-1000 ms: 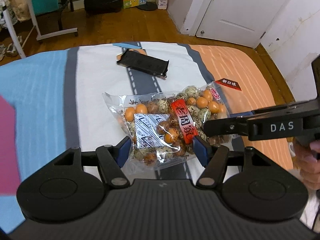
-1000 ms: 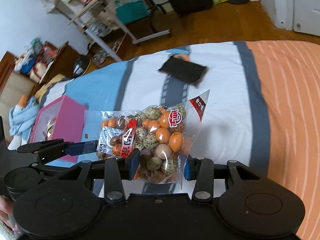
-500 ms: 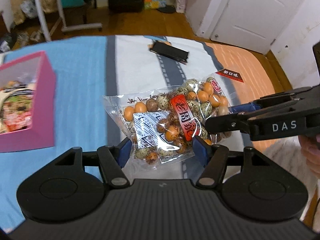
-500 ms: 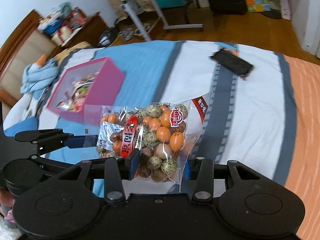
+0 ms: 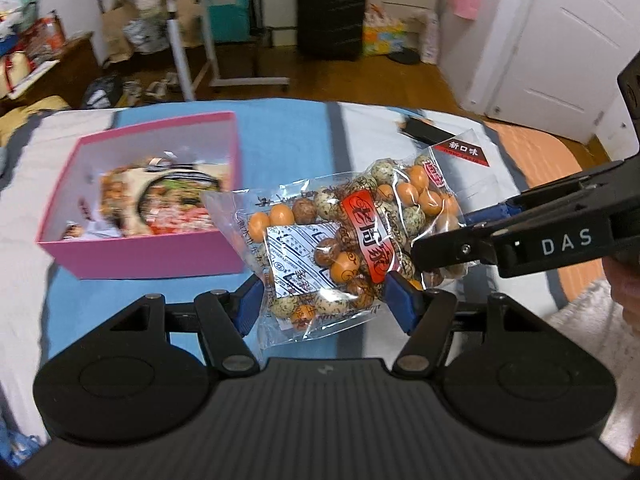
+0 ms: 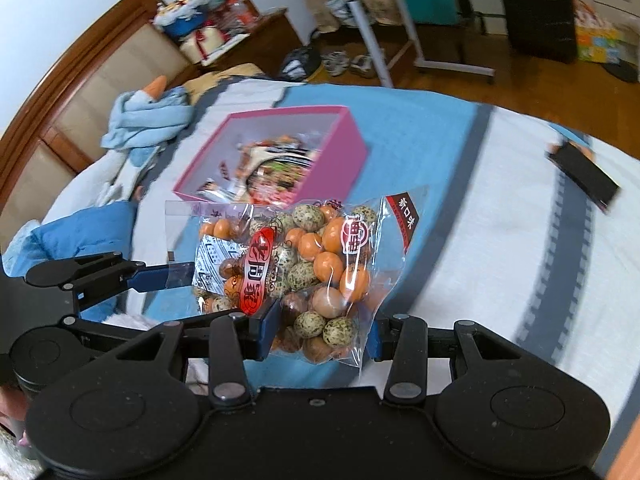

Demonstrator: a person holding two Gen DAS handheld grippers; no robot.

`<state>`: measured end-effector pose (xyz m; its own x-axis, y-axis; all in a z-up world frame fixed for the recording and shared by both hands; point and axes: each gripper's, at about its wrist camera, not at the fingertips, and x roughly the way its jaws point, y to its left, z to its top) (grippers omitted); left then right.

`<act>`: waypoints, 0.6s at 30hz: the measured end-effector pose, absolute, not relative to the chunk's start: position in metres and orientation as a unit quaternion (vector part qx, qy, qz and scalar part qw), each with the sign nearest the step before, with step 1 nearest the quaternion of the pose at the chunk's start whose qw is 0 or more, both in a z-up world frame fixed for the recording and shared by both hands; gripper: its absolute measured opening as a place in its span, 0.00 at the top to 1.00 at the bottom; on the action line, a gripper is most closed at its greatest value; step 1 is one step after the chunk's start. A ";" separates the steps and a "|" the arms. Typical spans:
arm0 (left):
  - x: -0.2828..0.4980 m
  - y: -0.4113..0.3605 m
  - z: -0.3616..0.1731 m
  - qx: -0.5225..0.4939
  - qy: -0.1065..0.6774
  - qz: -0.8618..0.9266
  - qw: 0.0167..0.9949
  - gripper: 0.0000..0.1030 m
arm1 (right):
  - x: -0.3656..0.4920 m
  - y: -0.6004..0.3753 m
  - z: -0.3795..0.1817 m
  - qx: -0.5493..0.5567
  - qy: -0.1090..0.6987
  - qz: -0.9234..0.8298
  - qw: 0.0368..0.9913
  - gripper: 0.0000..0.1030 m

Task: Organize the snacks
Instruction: 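Lower the candy egg bag into the box and open the right gripper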

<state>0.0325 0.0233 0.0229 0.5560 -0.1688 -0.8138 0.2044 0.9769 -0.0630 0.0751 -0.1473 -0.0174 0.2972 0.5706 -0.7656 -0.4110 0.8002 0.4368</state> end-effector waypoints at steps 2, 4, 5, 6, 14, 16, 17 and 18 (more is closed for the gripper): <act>0.038 0.040 0.026 0.016 0.456 -0.093 0.885 0.39 | 0.082 -0.132 -0.016 0.079 0.506 0.315 0.799 0.53; 0.043 0.054 0.027 0.014 0.457 -0.083 0.886 0.39 | 0.090 -0.117 -0.016 0.076 0.502 0.326 0.797 0.53; 0.048 0.062 0.027 0.014 0.457 -0.075 0.886 0.39 | 0.095 -0.110 -0.017 0.074 0.500 0.331 0.797 0.53; 0.051 0.069 0.027 0.014 0.457 -0.070 0.887 0.39 | 0.099 -0.103 -0.018 0.073 0.499 0.334 0.797 0.53; 0.094 0.128 0.022 -0.001 0.442 -0.039 0.896 0.40 | 0.145 -0.044 -0.023 0.069 0.487 0.356 0.795 0.53; 0.108 0.138 0.019 0.009 0.433 -0.041 0.901 0.40 | 0.160 -0.030 -0.024 0.068 0.482 0.357 0.798 0.53; 0.115 0.144 0.016 0.011 0.429 -0.039 0.903 0.40 | 0.165 -0.024 -0.026 0.066 0.479 0.358 0.798 0.53; 0.121 0.149 0.013 0.009 0.429 -0.039 0.903 0.40 | 0.172 -0.019 -0.028 0.068 0.480 0.357 0.799 0.53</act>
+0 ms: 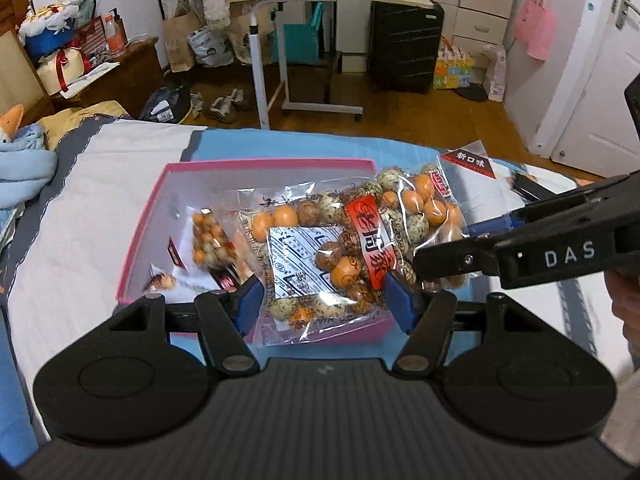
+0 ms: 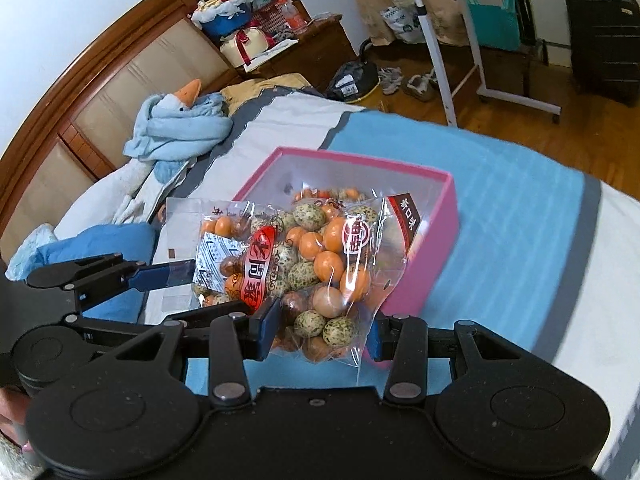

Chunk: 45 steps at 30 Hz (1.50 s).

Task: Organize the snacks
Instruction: 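Lower the candy egg bag into the box and open the right gripper, then move the left gripper to the black snack pack and grasp it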

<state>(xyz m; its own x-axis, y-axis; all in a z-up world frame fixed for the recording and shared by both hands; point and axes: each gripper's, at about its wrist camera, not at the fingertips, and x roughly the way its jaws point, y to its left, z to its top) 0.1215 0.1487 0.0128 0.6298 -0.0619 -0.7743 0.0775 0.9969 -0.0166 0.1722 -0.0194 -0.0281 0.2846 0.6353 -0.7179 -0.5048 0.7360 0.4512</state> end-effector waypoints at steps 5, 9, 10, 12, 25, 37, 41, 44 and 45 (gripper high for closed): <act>0.157 0.173 -0.008 -0.002 0.424 -0.028 0.905 0.39 | 0.201 0.008 -0.042 0.058 0.477 0.347 0.806 0.53; 0.176 0.190 -0.025 -0.009 0.417 -0.024 0.908 0.39 | 0.221 0.021 -0.056 0.062 0.479 0.345 0.805 0.53; 0.181 0.193 -0.030 -0.010 0.416 -0.023 0.909 0.39 | 0.225 0.023 -0.060 0.062 0.481 0.345 0.804 0.53; 0.187 0.198 -0.039 -0.012 0.415 -0.023 0.909 0.39 | 0.233 0.029 -0.067 0.062 0.482 0.342 0.804 0.51; 0.176 0.188 -0.057 0.004 0.413 -0.017 0.911 0.37 | 0.232 0.029 -0.079 0.029 0.492 0.337 0.802 0.38; 0.129 0.144 0.025 -0.002 0.383 -0.057 0.922 0.37 | 0.173 -0.051 -0.004 -0.043 0.430 0.351 0.830 0.38; 0.120 0.116 0.039 0.009 0.384 -0.076 0.920 0.36 | 0.158 -0.090 0.019 -0.066 0.416 0.340 0.841 0.38; 0.115 0.092 0.045 0.018 0.383 -0.091 0.919 0.35 | 0.145 -0.119 0.030 -0.085 0.401 0.332 0.850 0.38; 0.114 0.084 0.046 0.019 0.382 -0.097 0.919 0.35 | 0.141 -0.128 0.032 -0.091 0.397 0.328 0.852 0.38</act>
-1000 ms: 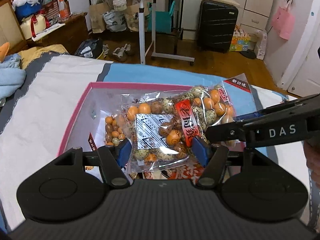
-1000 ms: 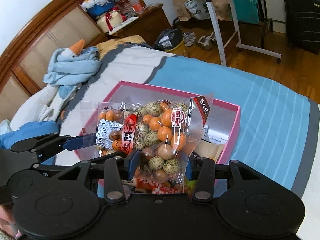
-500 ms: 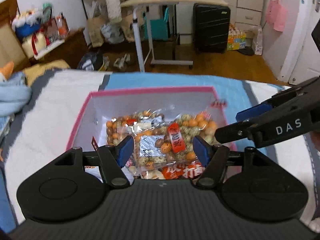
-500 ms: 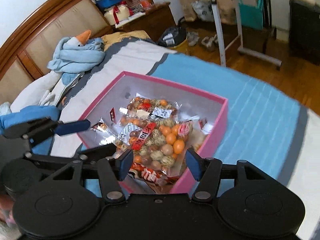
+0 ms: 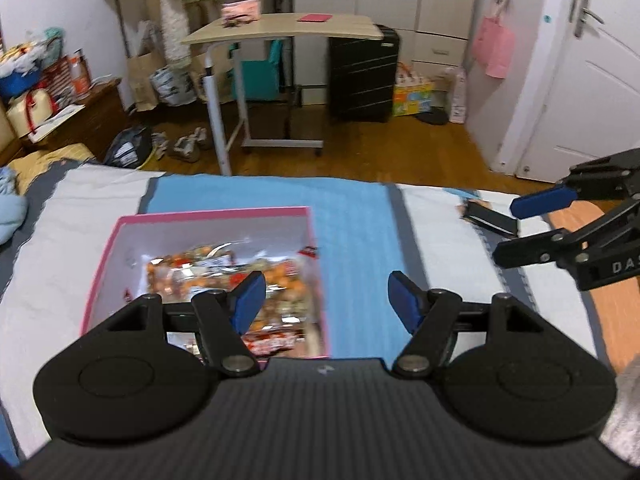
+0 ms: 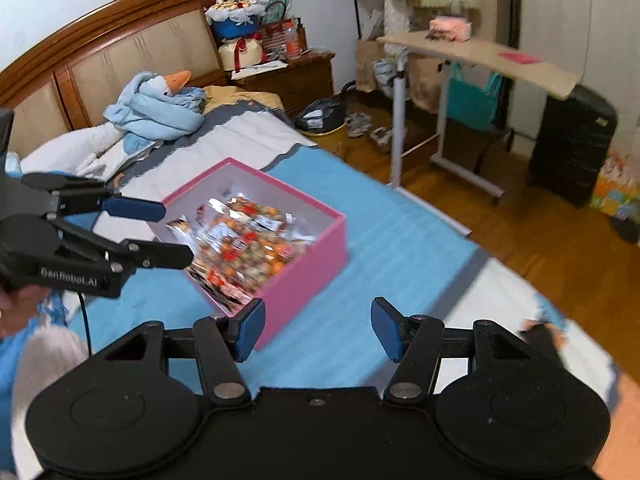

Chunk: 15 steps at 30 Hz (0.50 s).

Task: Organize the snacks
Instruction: 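Move the left gripper to the black snack pack and grasp it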

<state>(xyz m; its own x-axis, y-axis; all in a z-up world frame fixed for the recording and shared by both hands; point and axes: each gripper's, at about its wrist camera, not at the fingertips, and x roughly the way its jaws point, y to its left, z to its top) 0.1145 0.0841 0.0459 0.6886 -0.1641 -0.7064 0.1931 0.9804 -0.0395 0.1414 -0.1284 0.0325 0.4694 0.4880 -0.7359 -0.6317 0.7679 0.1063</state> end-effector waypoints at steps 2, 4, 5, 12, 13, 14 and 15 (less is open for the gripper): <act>0.114 0.067 0.048 0.020 0.381 -0.112 0.918 0.35 | 0.133 -0.148 0.037 -0.104 0.382 0.321 0.861 0.38; 0.113 0.052 0.048 0.019 0.378 -0.126 0.917 0.34 | 0.125 -0.169 0.038 -0.106 0.367 0.316 0.868 0.38; 0.114 0.042 0.048 0.018 0.376 -0.136 0.916 0.34 | 0.123 -0.177 0.038 -0.104 0.360 0.316 0.872 0.38; 0.133 -0.015 0.037 0.000 0.387 -0.209 0.898 0.34 | 0.141 -0.230 0.019 -0.089 0.353 0.273 0.890 0.38; 0.137 -0.022 0.034 0.001 0.388 -0.215 0.896 0.34 | 0.145 -0.234 0.014 -0.081 0.358 0.268 0.891 0.38; 0.142 -0.029 0.031 0.000 0.391 -0.221 0.893 0.34 | 0.152 -0.241 0.008 -0.068 0.365 0.262 0.891 0.37; 0.146 -0.035 0.028 -0.003 0.393 -0.226 0.891 0.34 | 0.158 -0.248 0.001 -0.055 0.372 0.255 0.891 0.37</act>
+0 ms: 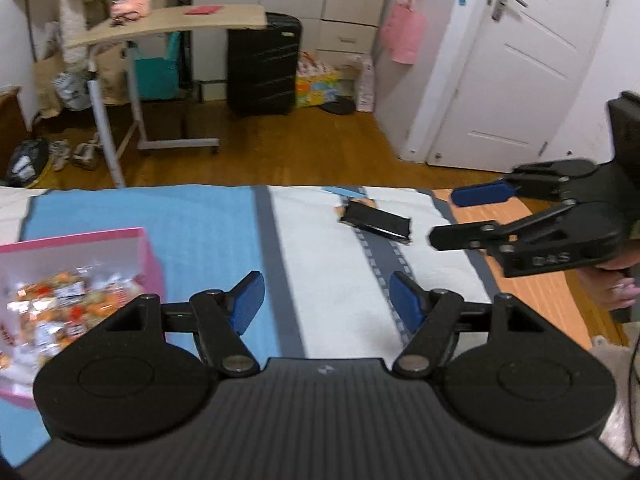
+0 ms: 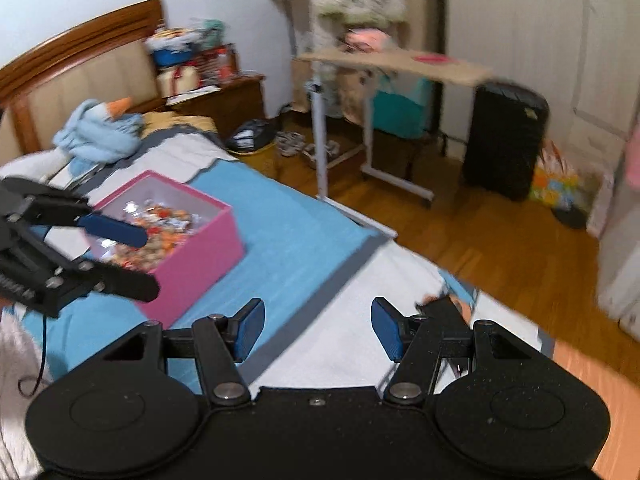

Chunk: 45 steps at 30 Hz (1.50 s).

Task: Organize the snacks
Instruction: 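Move the left gripper to the black snack pack and grasp it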

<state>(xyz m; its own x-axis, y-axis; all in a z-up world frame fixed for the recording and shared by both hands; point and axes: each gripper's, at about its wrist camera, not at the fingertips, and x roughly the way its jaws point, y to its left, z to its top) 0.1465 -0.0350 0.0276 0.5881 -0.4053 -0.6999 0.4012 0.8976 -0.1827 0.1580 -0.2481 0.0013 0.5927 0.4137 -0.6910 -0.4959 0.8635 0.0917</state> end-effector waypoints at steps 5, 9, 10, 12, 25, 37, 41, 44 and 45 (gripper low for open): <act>0.176 -0.061 -0.002 -0.026 0.414 -0.245 0.876 0.34 | 0.188 -0.282 -0.046 -0.002 0.428 0.223 0.876 0.37; 0.206 -0.080 -0.032 -0.037 0.432 -0.248 0.866 0.34 | 0.208 -0.304 -0.082 0.021 0.457 0.182 0.870 0.37; 0.214 -0.084 -0.039 -0.040 0.434 -0.249 0.865 0.34 | 0.211 -0.308 -0.089 0.025 0.462 0.172 0.870 0.37; 0.231 -0.091 -0.053 -0.049 0.435 -0.252 0.863 0.34 | 0.220 -0.320 -0.100 0.031 0.468 0.148 0.871 0.37; 0.333 -0.151 -0.147 -0.098 0.458 -0.276 0.839 0.37 | 0.273 -0.337 -0.181 0.071 0.523 0.074 0.846 0.38; 0.397 -0.197 -0.186 -0.067 0.454 -0.272 0.846 0.51 | 0.280 -0.338 -0.190 0.085 0.492 0.047 0.865 0.48; 0.396 -0.204 -0.197 -0.066 0.464 -0.276 0.840 0.58 | 0.280 -0.333 -0.192 0.060 0.486 0.042 0.871 0.72; 0.392 -0.204 -0.197 -0.069 0.466 -0.275 0.838 0.58 | 0.279 -0.324 -0.191 0.032 0.482 0.037 0.875 0.75; 0.392 -0.203 -0.197 -0.074 0.472 -0.275 0.834 0.58 | 0.279 -0.320 -0.190 0.020 0.483 0.036 0.875 0.76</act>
<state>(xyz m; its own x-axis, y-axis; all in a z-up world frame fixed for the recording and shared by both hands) 0.3923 -0.2031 -0.1968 0.4027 -0.5296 -0.7465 0.3894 0.8372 -0.3839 0.2793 -0.3203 -0.1904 0.5317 0.0816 -0.8430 -0.0439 0.9967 0.0688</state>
